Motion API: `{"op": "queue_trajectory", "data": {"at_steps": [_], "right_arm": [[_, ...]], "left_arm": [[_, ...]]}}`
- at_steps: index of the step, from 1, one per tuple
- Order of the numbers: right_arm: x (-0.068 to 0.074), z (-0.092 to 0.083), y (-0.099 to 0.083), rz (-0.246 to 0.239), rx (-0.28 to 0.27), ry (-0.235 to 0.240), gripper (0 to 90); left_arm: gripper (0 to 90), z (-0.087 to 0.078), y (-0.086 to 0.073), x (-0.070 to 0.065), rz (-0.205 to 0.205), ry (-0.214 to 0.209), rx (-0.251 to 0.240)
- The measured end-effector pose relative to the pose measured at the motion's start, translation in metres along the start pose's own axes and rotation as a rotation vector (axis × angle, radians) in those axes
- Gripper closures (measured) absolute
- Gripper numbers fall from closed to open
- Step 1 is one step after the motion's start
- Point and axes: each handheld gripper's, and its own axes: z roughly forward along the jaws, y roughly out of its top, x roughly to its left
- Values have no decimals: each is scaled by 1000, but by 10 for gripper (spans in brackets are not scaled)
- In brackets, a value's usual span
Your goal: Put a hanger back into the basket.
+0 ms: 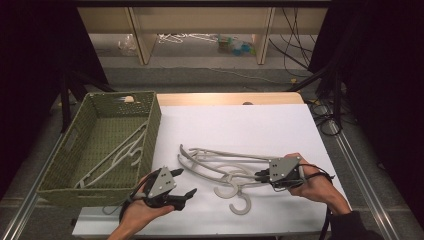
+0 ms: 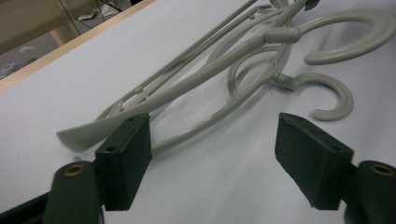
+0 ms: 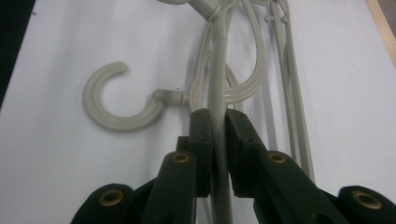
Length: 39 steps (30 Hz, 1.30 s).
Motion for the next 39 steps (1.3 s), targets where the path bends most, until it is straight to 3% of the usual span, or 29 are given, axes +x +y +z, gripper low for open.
{"op": "queue_trajectory", "data": {"at_steps": [2, 3, 4, 6, 8, 11, 12, 17, 21, 22, 25, 26, 27, 29, 30, 32, 33, 34, 37, 39], "right_arm": [[1, -2, 1, 10, -9, 5, 820], [1, -2, 1, 10, -9, 5, 820], [2, -2, 2, 11, -10, 5, 820], [2, -2, 1, 12, -11, 10, 820], [2, -3, 1, 11, -13, 4, 820], [2, -4, 2, 11, -16, 5, 820], [2, -4, 2, 11, -16, 4, 820], [2, -3, 2, 15, -17, 8, 819], [2, -4, 3, 15, -29, 4, 819], [2, -4, 3, 15, -29, 4, 819], [2, -4, 3, 7, -31, 5, 819], [2, -4, 3, 3, -33, 5, 819], [2, -4, 3, 3, -33, 5, 819], [2, -4, 3, 3, -34, 4, 819], [1, -5, 2, 8, -40, -2, 819], [0, -7, 1, 10, -55, -15, 820], [0, -8, 0, 10, -61, -22, 820], [0, -8, 0, 10, -61, -22, 820], [-1, -10, 1, 8, -75, -47, 811], [-1, -11, 1, 15, -84, -63, 806]], "left_arm": [[303, 18, 10, 1, 39, 1, 22], [305, 18, 10, 1, 39, 1, 22], [305, 29, 15, 3, 84, 9, 41], [311, 35, 17, 2, 84, 3, 34], [380, 43, 21, 4, 137, -8, 61], [362, 56, 24, 4, 157, -32, 92], [366, 62, 25, 4, 211, -28, 122], [392, 69, 27, 5, 248, -21, 125], [461, 80, 30, 4, 332, -45, 130], [480, 80, 30, 4, 332, -45, 130], [519, 86, 32, 1, 389, -66, 144], [603, 87, 36, -1, 437, -66, 140], [643, 87, 36, -1, 437, -66, 140], [656, 87, 39, -3, 484, -70, 147], [683, 85, 44, -4, 557, -64, 152], [698, 84, 47, -4, 577, -58, 149], [704, 80, 53, -4, 621, -56, 148], [712, 80, 53, -4, 621, -56, 148], [728, 71, 63, -3, 705, -45, 153], [738, 66, 69, -3, 724, -49, 144]]}}
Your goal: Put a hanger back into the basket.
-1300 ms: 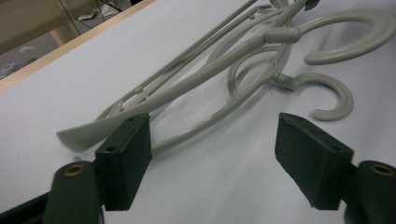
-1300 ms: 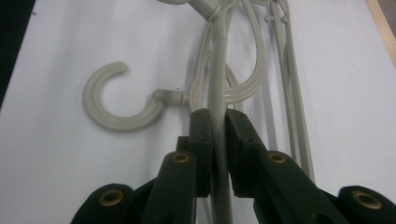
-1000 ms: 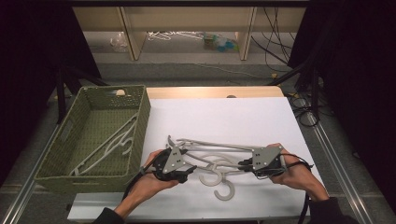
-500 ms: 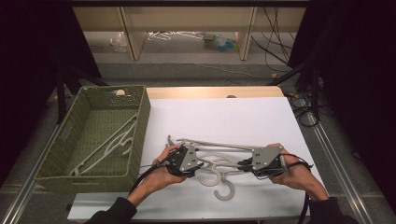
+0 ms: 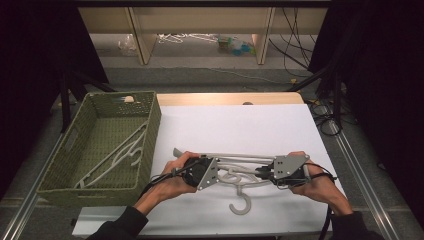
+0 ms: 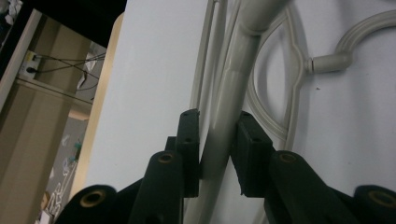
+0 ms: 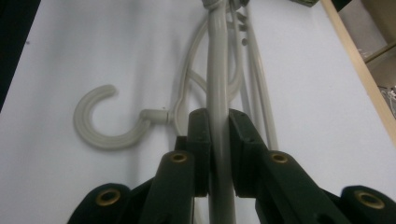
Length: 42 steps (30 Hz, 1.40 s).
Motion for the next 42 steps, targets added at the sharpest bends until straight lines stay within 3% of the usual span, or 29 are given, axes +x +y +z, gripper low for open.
{"op": "queue_trajectory", "data": {"at_steps": [2, 3, 4, 8, 9, 10, 11, 12, 13, 14, 15, 16, 17, 19, 20, 21, 24, 25, 27, 29, 31, 32, 42], "right_arm": [[-2, -3, -1, 18, -18, -16, 795], [-2, -3, -1, 18, -18, -16, 795], [-3, -4, -1, 23, -25, -38, 778], [-3, -5, 0, 48, -39, -60, 747], [-4, -6, 0, 93, -55, -73, 681], [-4, -6, 0, 93, -55, -73, 681], [-6, -8, 1, 146, -80, -102, 607], [-6, -9, 2, 172, -92, -117, 573], [-6, -9, 3, 195, -98, -130, 530], [-7, -10, 5, 230, -115, -148, 491], [-7, -10, 5, 230, -115, -148, 491], [-7, -11, 5, 252, -116, -157, 461], [-7, -13, 7, 303, -129, -199, 415], [-6, -14, 8, 315, -144, -210, 400], [-5, -18, 10, 355, -171, -234, 380], [-5, -18, 10, 355, -171, -234, 380], [-1, -21, 8, 450, -201, -223, 359], [-1, -21, 8, 450, -201, -223, 359], [5, -18, 5, 503, -205, -190, 340], [10, -14, 4, 523, -202, -180, 328], [12, -13, 3, 530, -191, -176, 320], [17, -10, 2, 560, -181, -162, 285], [30, -3, -4, 577, -157, -138, 285]], "left_arm": [[768, -7, 5, 2, 14, -8, -18], [768, -10, 7, 3, 1, -33, -29], [783, -16, 12, 3, 25, -36, -23], [791, -23, 16, 5, -27, -75, -34], [792, -26, 16, 7, -99, -101, -51], [792, -26, 16, 7, -99, -101, -51], [792, -28, 14, 9, -187, -134, -56], [792, -29, 13, 11, -221, -142, -57], [792, -29, 13, 11, -221, -142, -57], [792, -31, 10, 14, -325, -172, -53], [793, -31, 10, 14, -325, -172, -53], [793, -32, 8, 16, -372, -173, -56], [792, -36, 3, 19, -432, -177, -50], [793, -38, 0, 21, -456, -173, -47], [793, -43, -6, 23, -514, -174, -54], [793, -43, -6, 23, -514, -174, -54], [793, -52, -15, 27, -576, -180, -60], [793, -55, -17, 28, -602, -179, -65], [793, -62, -23, 30, -659, -176, -82], [793, -71, -30, 31, -727, -159, -114], [793, -75, -33, 30, -742, -160, -119], [793, -80, -36, 29, -776, -157, -127], [792, -110, -39, 28, -846, -160, -170]]}}
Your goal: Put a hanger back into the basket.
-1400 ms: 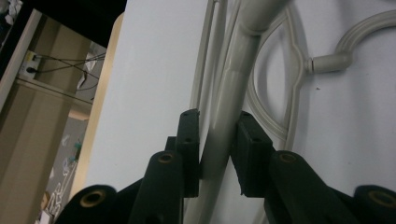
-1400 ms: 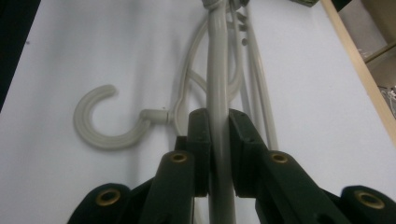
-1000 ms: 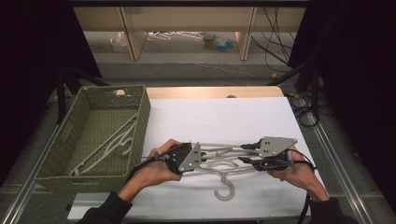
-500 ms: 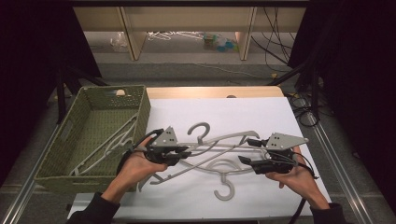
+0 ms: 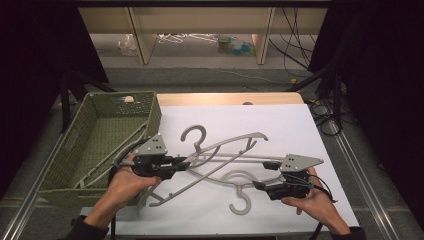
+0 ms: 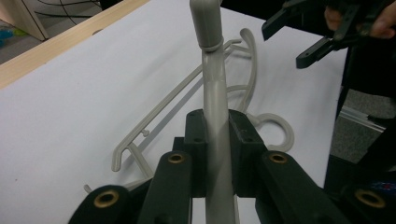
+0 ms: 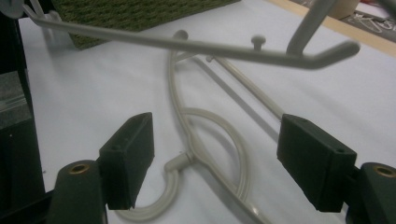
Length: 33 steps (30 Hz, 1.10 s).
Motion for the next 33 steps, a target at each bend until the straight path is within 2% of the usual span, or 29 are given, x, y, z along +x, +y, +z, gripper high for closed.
{"op": "queue_trajectory", "data": {"at_steps": [5, 6, 7, 8, 9, 10, 11, 17, 19, 20, 23, 24, 26, 27, 28, 33], "right_arm": [[2, 0, -3, 8, -1, 20, 274], [3, 0, -4, 17, -1, 22, 262], [3, 0, -4, 17, -1, 22, 262], [3, -1, -5, 23, -9, 22, 259], [3, -1, -5, 23, -9, 22, 259], [3, -1, -5, 25, -11, 22, 257], [3, -2, -6, 25, -10, 25, 250], [5, -1, -7, 25, -5, 39, 249], [6, -1, -8, 28, 3, 38, 249], [6, 0, -8, 24, 2, 39, 249], [6, -1, -8, 23, 3, 37, 249], [6, -1, -8, 23, 3, 34, 249], [5, -1, -8, 22, 0, 33, 249], [5, -1, -9, 24, 4, 32, 247], [5, -1, -9, 24, 4, 32, 247], [5, -1, -9, 29, 8, 32, 245]], "left_arm": [[792, -20, 8, -5, -10, -4, -20], [792, -28, 12, -6, -13, 3, -22], [792, -28, 12, -6, -13, 3, -22], [792, -35, 16, -6, 3, 4, -27], [792, -35, 16, -6, 3, 4, -27], [792, -39, 18, -7, -13, 8, -31], [792, -48, 22, -7, -8, 11, -32], [792, -66, 26, -6, -16, 17, -46], [792, -78, 27, -3, -12, 48, -56], [792, -78, 27, -3, -12, 48, -56], [792, -92, 26, 7, -16, 94, -70], [792, -92, 26, 7, -16, 94, -70], [792, -98, 24, 14, -37, 119, -74], [792, -105, 22, 22, -52, 147, -84], [792, -105, 22, 22, -52, 147, -84], [792, -121, 19, 36, -79, 203, -109]]}}
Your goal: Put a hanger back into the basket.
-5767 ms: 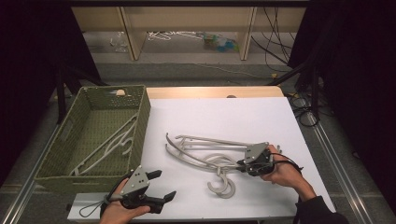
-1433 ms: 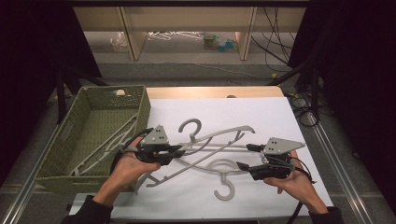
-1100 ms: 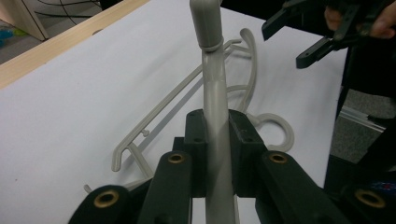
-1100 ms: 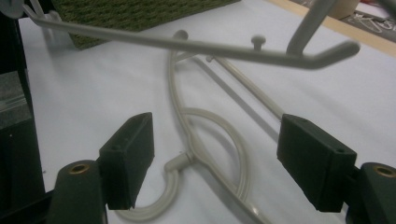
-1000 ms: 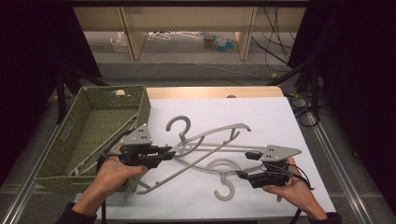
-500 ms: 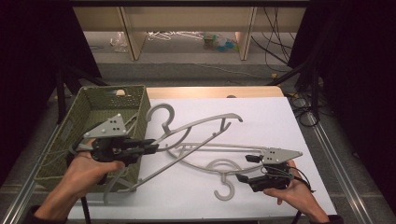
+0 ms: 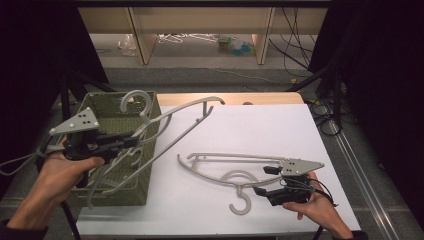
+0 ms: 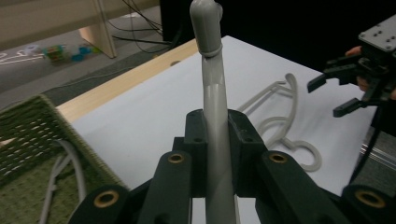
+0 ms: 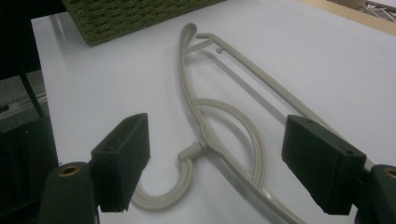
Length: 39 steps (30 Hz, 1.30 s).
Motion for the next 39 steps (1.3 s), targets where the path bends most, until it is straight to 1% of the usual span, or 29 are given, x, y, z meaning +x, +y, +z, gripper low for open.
{"op": "queue_trajectory", "data": {"at_steps": [2, 3, 4, 6, 7, 9, 13, 14, 15, 16, 17, 20, 21, 22, 24, 25, 26, 27, 29, 32, 35, 39], "right_arm": [[0, 0, 0, 0, -2, -3, 246], [0, -1, 0, 0, -4, -1, 246], [0, -1, 0, 0, -4, -1, 246], [-1, -2, 0, -2, -15, -10, 246], [-1, -2, 0, -2, -15, -10, 246], [-1, -2, 0, 4, -10, -12, 246], [-1, -2, 0, 4, -8, -10, 246], [-1, -2, 0, 2, -12, -15, 248], [-1, -2, 0, 2, -12, -15, 248], [-1, -3, 0, 3, -15, -15, 248], [-2, -3, 0, 4, -16, -15, 248], [-2, -3, 0, 5, -8, -21, 248], [-1, -2, 0, 4, -12, -17, 248], [-1, -2, 0, 4, -12, -17, 248], [-1, -2, 0, 4, -12, -16, 248], [-2, -2, 0, 3, -11, -16, 248], [-2, -1, 0, 2, -12, -17, 248], [-2, -1, -1, 1, -11, -17, 248], [-2, -1, -1, 3, -12, -15, 248], [-2, -1, -1, 4, -13, -15, 248], [-2, -1, -1, 7, -10, -16, 248], [-2, -1, -1, 9, -7, -14, 248]], "left_arm": [[792, -5, 0, 7, -13, 22, -11], [792, -9, -1, 13, -22, 48, -15], [792, -9, -1, 13, -22, 48, -15], [791, -14, -3, 23, -37, 88, -18], [792, -14, -3, 23, -37, 88, -18], [792, -17, -5, 30, -41, 108, -18], [792, -23, -10, 41, -36, 163, -20], [792, -26, -14, 45, -27, 186, -16], [792, -26, -14, 45, -27, 186, -16], [792, -26, -16, 47, -45, 186, -16], [792, -27, -19, 50, -50, 194, -14], [792, -29, -24, 57, -51, 218, -11], [792, -31, -27, 63, -49, 235, -9], [792, -31, -27, 63, -49, 235, -9], [792, -32, -32, 71, -54, 254, -10], [792, -32, -32, 71, -54, 254, -10], [792, -33, -35, 75, -53, 263, -11], [792, -32, -36, 77, -54, 265, -11], [792, -32, -37, 79, -52, 269, -8], [792, -32, -40, 86, -46, 284, -8], [792, -31, -42, 88, -43, 287, -9], [792, -28, -44, 93, -29, 299, -1]]}}
